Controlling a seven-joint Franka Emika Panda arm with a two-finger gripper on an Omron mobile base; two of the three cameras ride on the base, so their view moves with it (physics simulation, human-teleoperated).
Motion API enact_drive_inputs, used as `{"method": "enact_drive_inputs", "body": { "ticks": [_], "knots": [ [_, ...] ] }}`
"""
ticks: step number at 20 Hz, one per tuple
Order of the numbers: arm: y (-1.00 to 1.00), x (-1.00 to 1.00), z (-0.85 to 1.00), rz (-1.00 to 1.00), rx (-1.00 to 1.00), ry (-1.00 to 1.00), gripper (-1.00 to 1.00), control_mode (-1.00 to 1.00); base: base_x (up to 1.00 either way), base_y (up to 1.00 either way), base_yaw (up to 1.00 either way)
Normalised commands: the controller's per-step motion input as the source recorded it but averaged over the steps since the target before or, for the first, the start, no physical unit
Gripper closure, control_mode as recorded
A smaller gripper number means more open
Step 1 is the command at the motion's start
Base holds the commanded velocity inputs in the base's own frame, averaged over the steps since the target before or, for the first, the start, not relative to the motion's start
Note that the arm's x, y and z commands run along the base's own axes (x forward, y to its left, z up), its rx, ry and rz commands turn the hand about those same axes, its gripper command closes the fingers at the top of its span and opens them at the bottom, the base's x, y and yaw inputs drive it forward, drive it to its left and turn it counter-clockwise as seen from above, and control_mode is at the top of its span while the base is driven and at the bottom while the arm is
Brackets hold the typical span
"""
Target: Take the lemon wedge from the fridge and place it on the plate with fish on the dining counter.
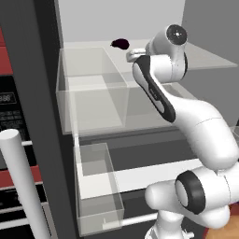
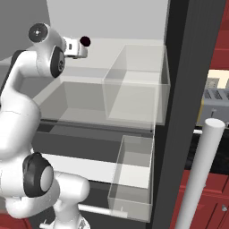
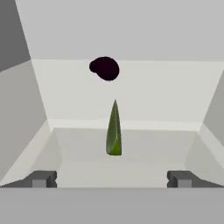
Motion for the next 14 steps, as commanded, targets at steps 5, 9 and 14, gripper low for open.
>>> {"method": "enact_drive_inputs", "body": {
  "ticks": [5, 9, 14],
  "knots": [
    [0.00, 0.68, -0.06, 0.00, 0.00, 0.00, -1.00, -1.00, 0.00, 0.00, 0.00],
    [0.00, 0.67, -0.06, 0.00, 0.00, 0.07, -1.00, -1.00, 0.00, 0.00, 0.00],
    [0.00, 0.64, -0.19, 0.00, 0.00, 0.10, -1.00, -1.00, 0.00, 0.00, 0.00]
  ]
}}
